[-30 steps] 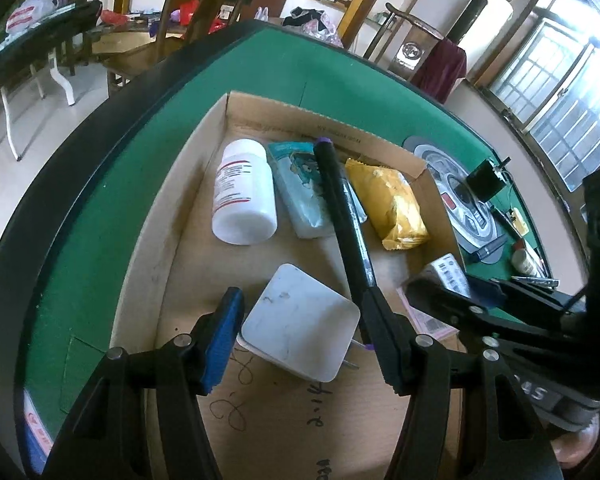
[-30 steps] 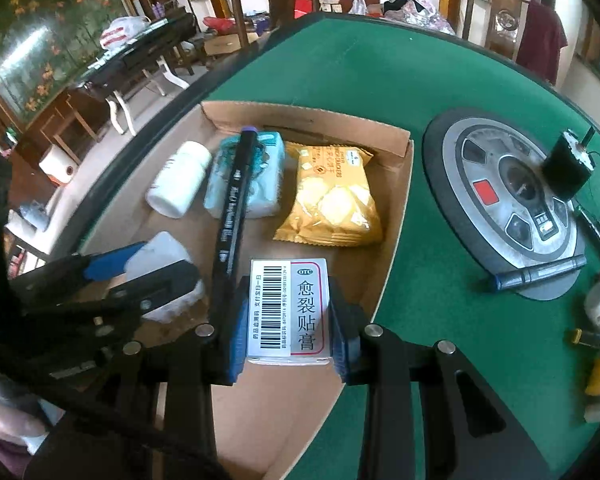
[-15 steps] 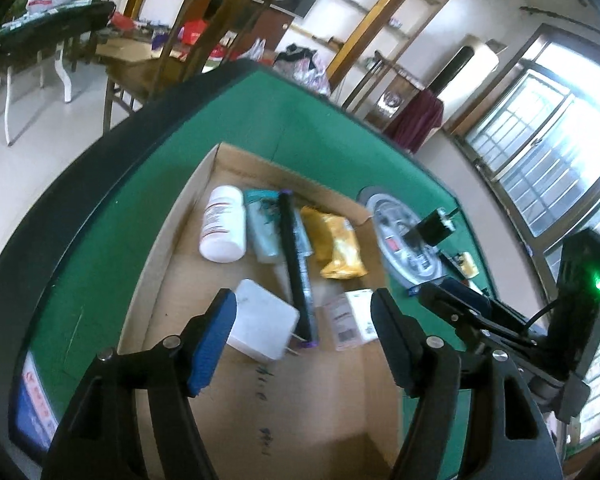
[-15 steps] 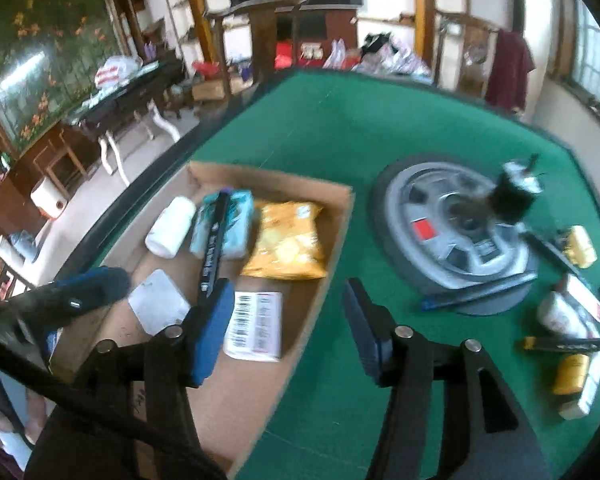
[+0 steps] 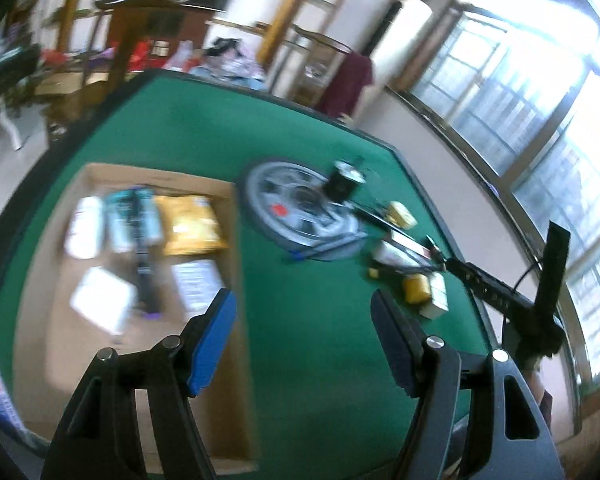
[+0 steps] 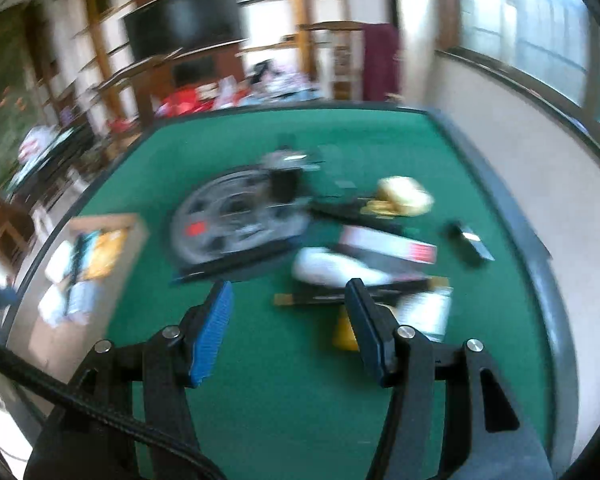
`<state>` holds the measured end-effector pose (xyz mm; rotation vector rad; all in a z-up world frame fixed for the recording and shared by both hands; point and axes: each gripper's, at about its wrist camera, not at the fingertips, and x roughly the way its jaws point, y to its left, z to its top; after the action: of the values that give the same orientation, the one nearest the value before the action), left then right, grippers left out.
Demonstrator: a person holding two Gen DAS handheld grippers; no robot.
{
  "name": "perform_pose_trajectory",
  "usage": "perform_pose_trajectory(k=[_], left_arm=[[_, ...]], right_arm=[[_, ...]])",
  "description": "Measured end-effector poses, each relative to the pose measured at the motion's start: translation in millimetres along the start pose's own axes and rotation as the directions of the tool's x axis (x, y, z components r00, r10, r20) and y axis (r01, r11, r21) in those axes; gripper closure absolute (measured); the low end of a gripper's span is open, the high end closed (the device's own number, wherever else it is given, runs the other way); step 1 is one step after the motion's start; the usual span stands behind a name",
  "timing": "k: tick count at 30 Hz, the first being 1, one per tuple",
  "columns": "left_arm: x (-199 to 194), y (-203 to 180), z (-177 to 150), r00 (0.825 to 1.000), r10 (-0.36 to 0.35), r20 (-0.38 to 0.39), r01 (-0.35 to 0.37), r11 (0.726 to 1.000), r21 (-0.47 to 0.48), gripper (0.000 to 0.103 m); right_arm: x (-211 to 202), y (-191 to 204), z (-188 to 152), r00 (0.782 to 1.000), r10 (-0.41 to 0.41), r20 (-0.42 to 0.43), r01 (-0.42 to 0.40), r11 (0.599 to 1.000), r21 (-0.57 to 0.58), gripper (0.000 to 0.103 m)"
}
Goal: Organize objects
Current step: 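Move both tools back over the table items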
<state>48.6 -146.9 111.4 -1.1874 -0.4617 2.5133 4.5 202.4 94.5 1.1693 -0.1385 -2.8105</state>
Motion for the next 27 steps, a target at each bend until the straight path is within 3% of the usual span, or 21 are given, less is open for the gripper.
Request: perform_pose_trajectory(k=[5, 8, 10, 14, 19, 22, 23, 24, 26, 27], left_arm=[[35, -53, -1, 0.999, -0.004, -0.052, 0.008, 0.997, 0.076, 0.039], [54, -88, -4, 0.998, -0.004, -0.055, 0.014, 0.984, 0.178, 0.039], [68, -110, -5, 0.999, -0.003, -0.043, 0.014, 0.961, 0.275, 0.039], [107, -144, -9, 0.998, 0.055, -0.029, -0.036, 0.891, 0.453, 0.039], [155, -169, -13, 0.995, 0.053, -0.079, -0.001, 0.835, 0.550, 0.039], [185, -183, -17, 0.992, 0.096, -0.086, -0.021, 0.780, 0.625, 0.040], [195, -186, -19, 0.990, 0.103, -0.096, -0.017, 0.764, 0.645, 0.046], [202, -187, -19, 0.989, 0.100, -0.107, -0.005, 0.754, 0.657, 0.061], [214, -185, -20, 0.981, 0.113, -0.156, 0.020, 0.747, 0.664, 0.075], [218, -183, -20, 0.979, 0.117, -0.169, 0.026, 0.746, 0.665, 0.075]], right_arm=[[8, -66, -3, 1.000, -0.008, 0.018, 0.006, 0.988, 0.152, 0.037], [21, -89, -5, 1.000, -0.009, 0.027, 0.004, 0.979, 0.203, 0.037], [31, -97, -4, 0.999, -0.003, 0.032, -0.004, 0.975, 0.220, 0.037], [44, -111, -2, 0.999, 0.015, 0.046, -0.026, 0.971, 0.238, 0.037], [48, -130, -8, 0.998, 0.015, 0.067, -0.033, 0.959, 0.280, 0.037], [47, -145, -11, 0.996, 0.050, 0.070, -0.071, 0.934, 0.351, 0.037], [44, -148, -11, 0.996, 0.054, 0.077, -0.079, 0.927, 0.366, 0.037], [42, -150, -12, 0.995, 0.054, 0.081, -0.081, 0.923, 0.376, 0.037], [42, -155, -13, 0.995, 0.060, 0.080, -0.087, 0.916, 0.392, 0.037], [43, -156, -13, 0.995, 0.066, 0.077, -0.092, 0.911, 0.401, 0.037]])
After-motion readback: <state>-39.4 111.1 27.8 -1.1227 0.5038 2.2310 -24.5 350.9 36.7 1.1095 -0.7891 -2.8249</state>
